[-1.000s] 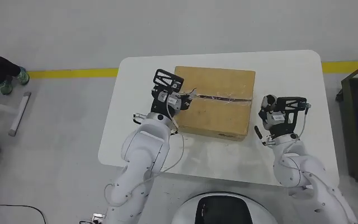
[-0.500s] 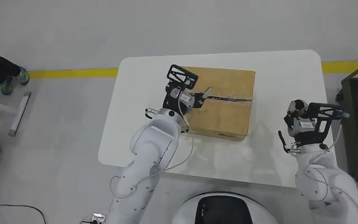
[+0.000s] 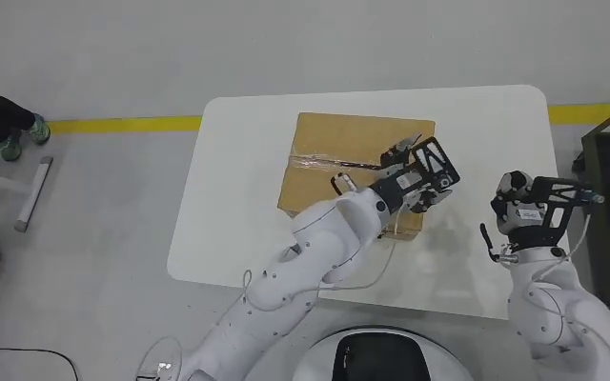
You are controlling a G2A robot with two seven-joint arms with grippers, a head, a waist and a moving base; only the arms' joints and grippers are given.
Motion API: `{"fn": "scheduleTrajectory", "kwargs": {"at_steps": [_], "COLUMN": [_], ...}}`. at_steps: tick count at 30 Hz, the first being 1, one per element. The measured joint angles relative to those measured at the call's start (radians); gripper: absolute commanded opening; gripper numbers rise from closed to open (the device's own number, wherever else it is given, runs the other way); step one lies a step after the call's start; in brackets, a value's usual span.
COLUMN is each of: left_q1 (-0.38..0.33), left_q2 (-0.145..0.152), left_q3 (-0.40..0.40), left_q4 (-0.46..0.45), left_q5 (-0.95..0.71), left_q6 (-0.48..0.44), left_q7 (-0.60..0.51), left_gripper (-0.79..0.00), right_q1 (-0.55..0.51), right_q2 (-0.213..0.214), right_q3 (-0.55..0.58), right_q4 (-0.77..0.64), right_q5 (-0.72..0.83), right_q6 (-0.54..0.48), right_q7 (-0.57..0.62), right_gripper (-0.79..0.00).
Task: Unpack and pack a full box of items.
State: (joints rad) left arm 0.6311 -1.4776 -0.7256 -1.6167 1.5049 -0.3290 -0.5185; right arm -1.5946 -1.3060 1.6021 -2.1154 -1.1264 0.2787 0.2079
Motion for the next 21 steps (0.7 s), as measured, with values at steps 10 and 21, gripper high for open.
{"fn": "scheduleTrajectory", "kwargs": {"at_steps": [10,21], "left_q1": [-0.027,-0.006], "left_q2": [-0.012,-0.007], "left_q3": [0.016,-0.021], "left_q4": [0.039,-0.012], "left_q5": [0.072,0.151], "left_q6": [-0.063,-0.106], "left_q7": [-0.084,-0.150], "left_gripper": [0.000,0.000], "right_q1": [-0.029,-0.033], "right_q2": [-0.003,-0.006], "right_q3": [0.025,0.016], "right_q4": [-0.009,-0.003], "right_q5": [0.005,-0.009], "right_q6": [0.004,0.002], "right_q7": [-0.006,-0.003], "right_gripper": [-0.785,-0.785]}}
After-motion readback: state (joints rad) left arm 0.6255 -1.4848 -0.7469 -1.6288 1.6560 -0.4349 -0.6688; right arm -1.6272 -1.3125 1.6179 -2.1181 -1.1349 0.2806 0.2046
